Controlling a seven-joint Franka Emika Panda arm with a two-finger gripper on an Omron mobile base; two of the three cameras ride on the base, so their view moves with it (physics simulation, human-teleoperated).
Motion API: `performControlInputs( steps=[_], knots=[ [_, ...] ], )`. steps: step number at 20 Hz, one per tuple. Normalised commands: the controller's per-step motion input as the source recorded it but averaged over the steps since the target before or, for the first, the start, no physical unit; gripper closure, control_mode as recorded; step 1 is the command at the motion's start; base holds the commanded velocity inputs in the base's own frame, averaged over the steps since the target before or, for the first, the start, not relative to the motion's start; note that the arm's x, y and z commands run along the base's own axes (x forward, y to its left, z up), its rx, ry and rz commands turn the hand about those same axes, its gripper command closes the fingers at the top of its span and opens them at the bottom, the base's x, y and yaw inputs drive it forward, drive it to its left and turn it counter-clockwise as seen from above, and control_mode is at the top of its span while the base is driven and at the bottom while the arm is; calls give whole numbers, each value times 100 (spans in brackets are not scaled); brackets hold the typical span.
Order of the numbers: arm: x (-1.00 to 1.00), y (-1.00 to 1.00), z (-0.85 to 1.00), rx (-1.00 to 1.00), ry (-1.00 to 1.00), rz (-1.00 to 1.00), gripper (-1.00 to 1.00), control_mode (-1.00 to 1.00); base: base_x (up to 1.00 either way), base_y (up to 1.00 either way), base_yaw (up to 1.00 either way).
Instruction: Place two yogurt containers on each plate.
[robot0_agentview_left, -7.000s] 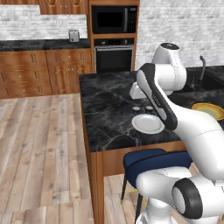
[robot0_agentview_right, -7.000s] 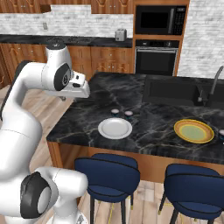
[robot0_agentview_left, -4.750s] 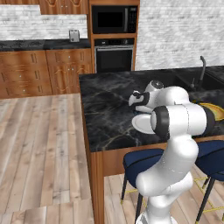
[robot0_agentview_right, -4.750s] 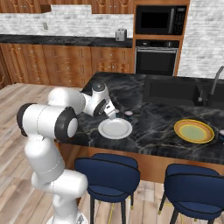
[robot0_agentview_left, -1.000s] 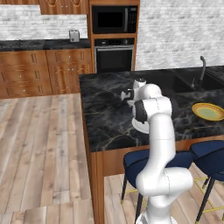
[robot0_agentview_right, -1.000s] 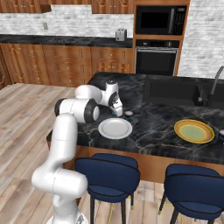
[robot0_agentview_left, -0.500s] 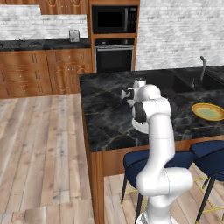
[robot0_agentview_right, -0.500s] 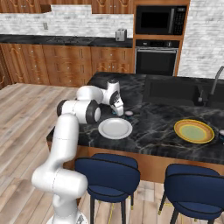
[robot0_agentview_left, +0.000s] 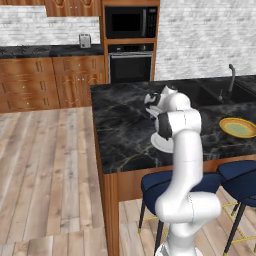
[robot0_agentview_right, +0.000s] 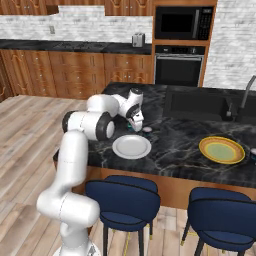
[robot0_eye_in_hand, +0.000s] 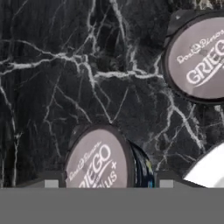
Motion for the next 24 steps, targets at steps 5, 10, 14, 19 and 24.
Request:
performControlInputs(
  steps=[5, 10, 14, 19, 24],
  knots=[
    [-91, -6, 11, 7, -32, 1, 100, -100, 0, 0, 0],
    [-82, 0, -8, 1, -16, 3, 100, -100, 0, 0, 0],
    [-12, 0, -13, 0, 1, 2, 100, -100, 0, 0, 0],
    [12, 1, -12, 3, 9, 3, 100, -100, 0, 0, 0],
    [7, 0, -15, 6, 13, 8, 100, -100, 0, 0, 0]
  ],
)
